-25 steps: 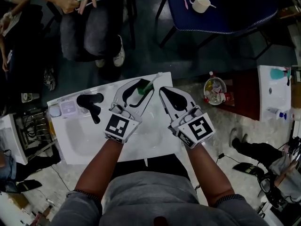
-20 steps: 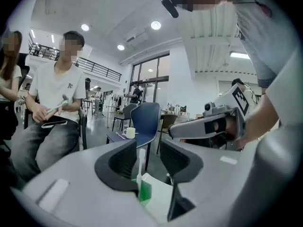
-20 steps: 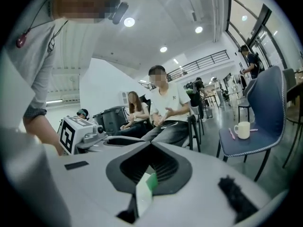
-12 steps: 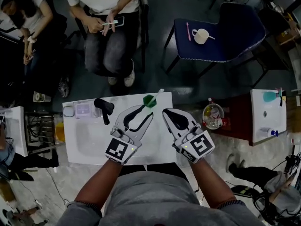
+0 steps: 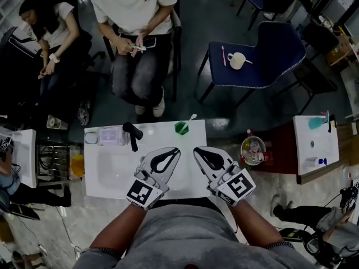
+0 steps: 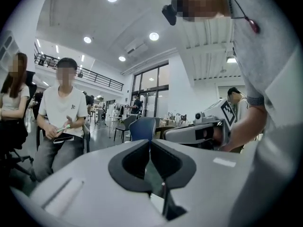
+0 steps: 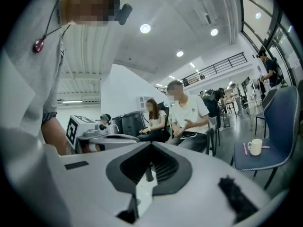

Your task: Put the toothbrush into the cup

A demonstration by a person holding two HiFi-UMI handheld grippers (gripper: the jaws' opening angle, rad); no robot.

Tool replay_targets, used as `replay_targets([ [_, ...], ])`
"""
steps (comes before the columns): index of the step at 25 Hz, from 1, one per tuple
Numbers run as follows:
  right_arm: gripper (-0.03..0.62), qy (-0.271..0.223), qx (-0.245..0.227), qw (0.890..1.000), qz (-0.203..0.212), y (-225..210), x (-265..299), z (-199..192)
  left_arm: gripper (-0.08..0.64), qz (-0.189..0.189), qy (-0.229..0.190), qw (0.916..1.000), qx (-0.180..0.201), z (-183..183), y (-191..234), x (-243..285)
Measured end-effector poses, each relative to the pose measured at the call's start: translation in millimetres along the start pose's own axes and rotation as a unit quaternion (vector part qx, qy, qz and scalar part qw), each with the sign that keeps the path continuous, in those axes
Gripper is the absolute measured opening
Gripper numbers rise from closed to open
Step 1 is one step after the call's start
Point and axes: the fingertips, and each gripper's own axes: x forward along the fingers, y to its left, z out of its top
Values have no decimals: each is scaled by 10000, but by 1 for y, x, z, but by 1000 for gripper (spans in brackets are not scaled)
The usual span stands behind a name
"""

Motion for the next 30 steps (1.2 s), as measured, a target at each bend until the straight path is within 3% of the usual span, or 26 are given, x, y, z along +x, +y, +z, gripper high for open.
replay_targets([
  [17, 14, -148, -244, 9990, -334, 59, -8, 16, 8, -644, -223, 9971, 333, 17, -23, -38],
  [25, 14, -128, -277, 9987, -414, 67, -11, 20, 9, -695, -130, 9973, 213, 23, -29, -44],
  [30, 14, -143, -284, 9985, -451, 70, -14, 19, 8, -711, -232, 9964, 408, 20, -28, -45],
])
